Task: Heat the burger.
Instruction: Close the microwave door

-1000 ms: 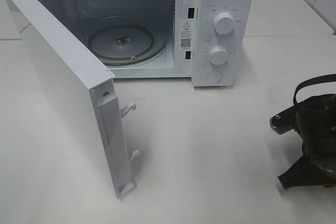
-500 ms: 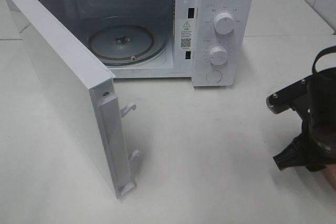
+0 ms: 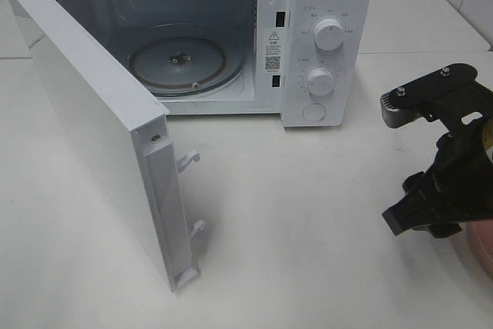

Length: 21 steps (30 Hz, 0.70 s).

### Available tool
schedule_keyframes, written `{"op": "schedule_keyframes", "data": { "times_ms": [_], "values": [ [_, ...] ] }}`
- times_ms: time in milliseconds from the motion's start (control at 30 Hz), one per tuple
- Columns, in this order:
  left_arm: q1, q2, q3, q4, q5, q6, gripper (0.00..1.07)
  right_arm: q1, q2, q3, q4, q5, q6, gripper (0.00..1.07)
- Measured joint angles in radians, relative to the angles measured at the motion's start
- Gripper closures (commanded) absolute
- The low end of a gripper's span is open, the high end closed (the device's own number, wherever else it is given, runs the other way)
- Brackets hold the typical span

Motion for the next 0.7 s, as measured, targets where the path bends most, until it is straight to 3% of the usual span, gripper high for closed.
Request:
{"op": "schedule_keyframes", "data": {
  "times_ms": [167,267,700],
  "values": [
    [0.0,0.0,0.0,0.0,0.0,0.0,0.06,0.0,-0.097,0.0,0.153,0.001,-0.192,0.31],
    [0.0,0.0,0.0,0.0,0.0,0.0,0.06,0.0,-0.157,0.0,0.2,0.025,-0.246,0.28],
    [0.0,0.0,0.0,0.0,0.0,0.0,0.06,0.0,-0.378,0.0,0.238,0.21,-0.298,0.31]
  ]
}}
